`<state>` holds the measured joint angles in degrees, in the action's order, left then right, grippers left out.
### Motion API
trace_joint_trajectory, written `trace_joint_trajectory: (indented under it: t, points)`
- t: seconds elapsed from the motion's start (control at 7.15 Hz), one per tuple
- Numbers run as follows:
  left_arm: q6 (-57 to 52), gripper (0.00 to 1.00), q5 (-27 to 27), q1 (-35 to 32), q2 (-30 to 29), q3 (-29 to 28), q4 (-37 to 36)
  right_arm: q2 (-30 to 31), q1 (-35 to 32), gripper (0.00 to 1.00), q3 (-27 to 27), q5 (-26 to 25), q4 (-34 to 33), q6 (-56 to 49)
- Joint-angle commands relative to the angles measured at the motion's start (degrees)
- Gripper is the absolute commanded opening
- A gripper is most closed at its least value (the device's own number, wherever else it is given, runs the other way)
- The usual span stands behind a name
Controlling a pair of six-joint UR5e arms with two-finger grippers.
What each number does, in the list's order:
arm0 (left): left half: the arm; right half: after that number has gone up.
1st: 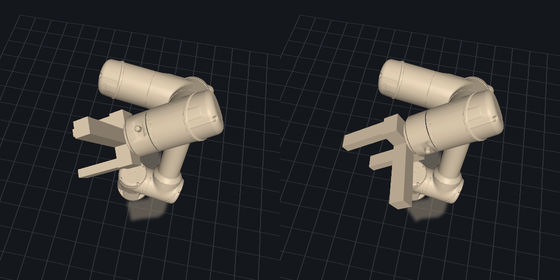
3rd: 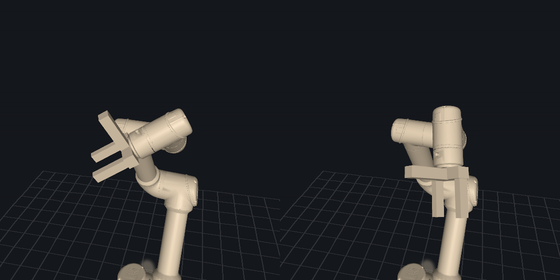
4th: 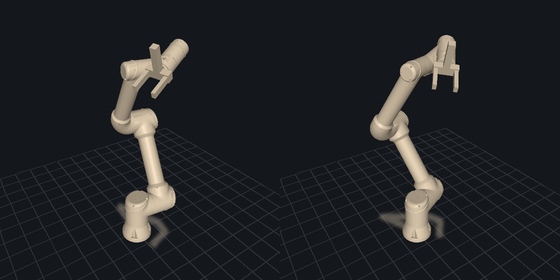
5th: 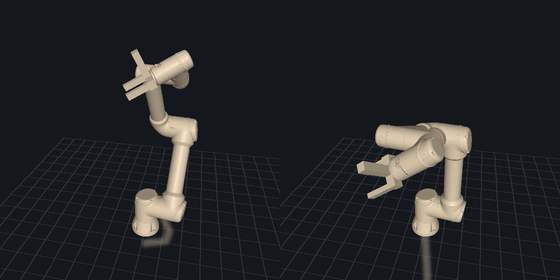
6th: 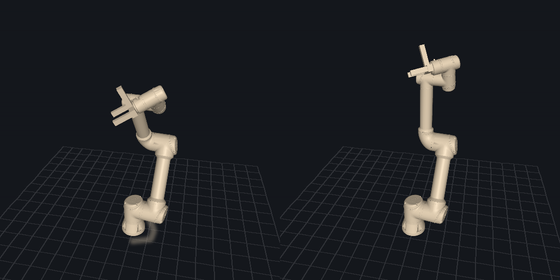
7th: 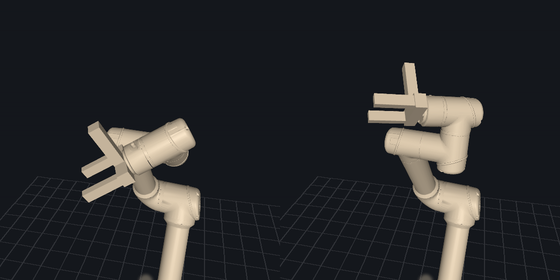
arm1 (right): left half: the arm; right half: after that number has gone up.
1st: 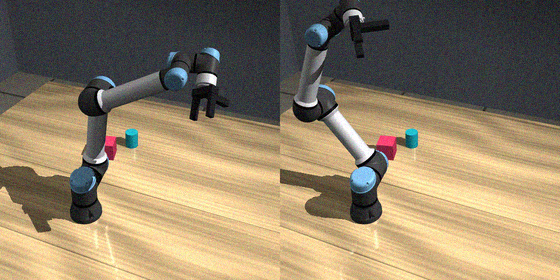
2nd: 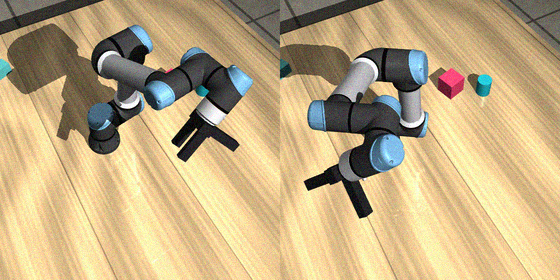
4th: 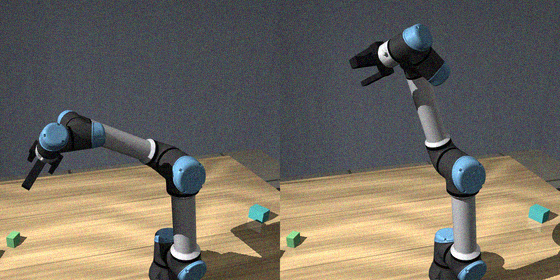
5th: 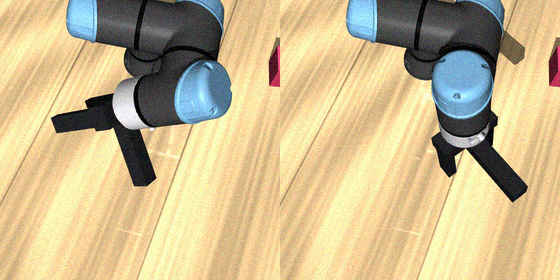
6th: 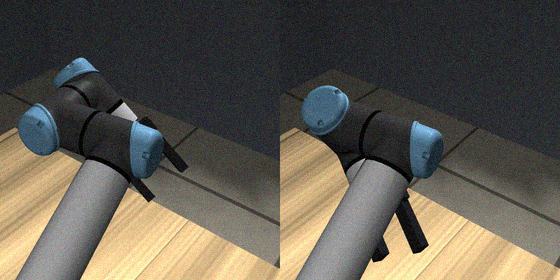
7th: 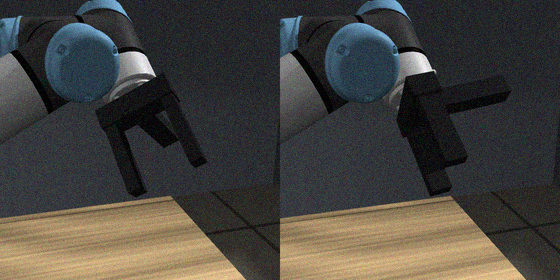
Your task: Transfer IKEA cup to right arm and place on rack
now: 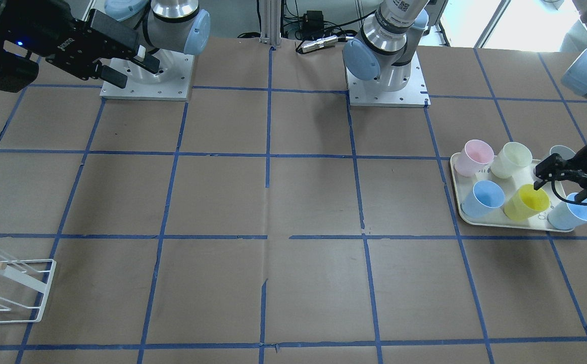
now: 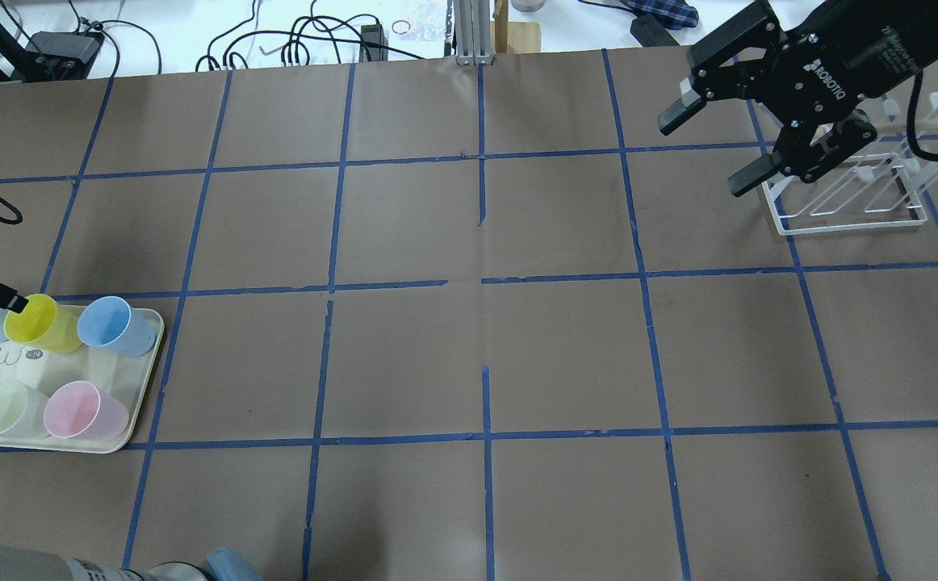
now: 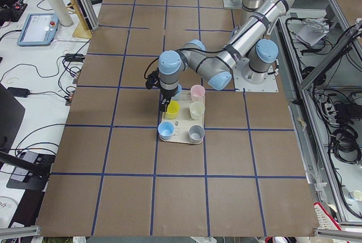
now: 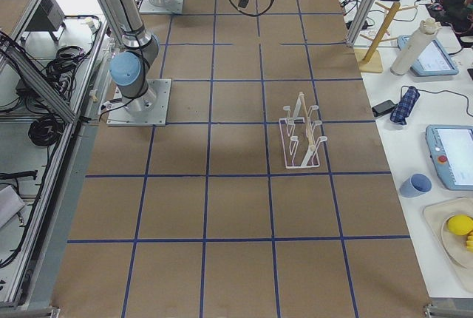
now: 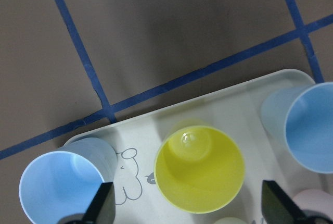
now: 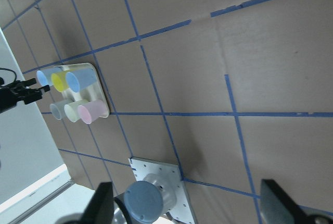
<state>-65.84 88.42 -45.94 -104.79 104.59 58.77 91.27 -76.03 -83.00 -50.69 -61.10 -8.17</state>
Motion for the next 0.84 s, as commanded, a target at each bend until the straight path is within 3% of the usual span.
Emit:
trace_joint_trajectory:
  t: [0.0,0.28,0.42,0.56,0.7]
  points:
    - [5.95,1.0,0.0,0.5,-2.08,0.0,-0.76,0.66,-0.26,1.0,-0.05,11.18,0.98,0.53]
    - [7.73,1.0,0.08,1.29,-3.84,-0.17,-0.93,0.84,-1.05,1.0,0.03,23.19,0.38,-0.52]
    - [8.0,0.95,4.26,1.21,-4.19,-0.17,-1.11,0.84,-1.57,1.0,0.04,24.48,-1.02,-0.96]
    - [8.01,0.83,5.0,1.12,-4.02,-0.09,-0.67,0.75,-1.84,1.0,-0.14,23.71,-1.47,-0.01]
    - [8.01,0.79,5.01,1.12,-4.02,-0.09,-0.41,0.75,-1.93,1.0,-0.58,23.62,-1.48,0.17]
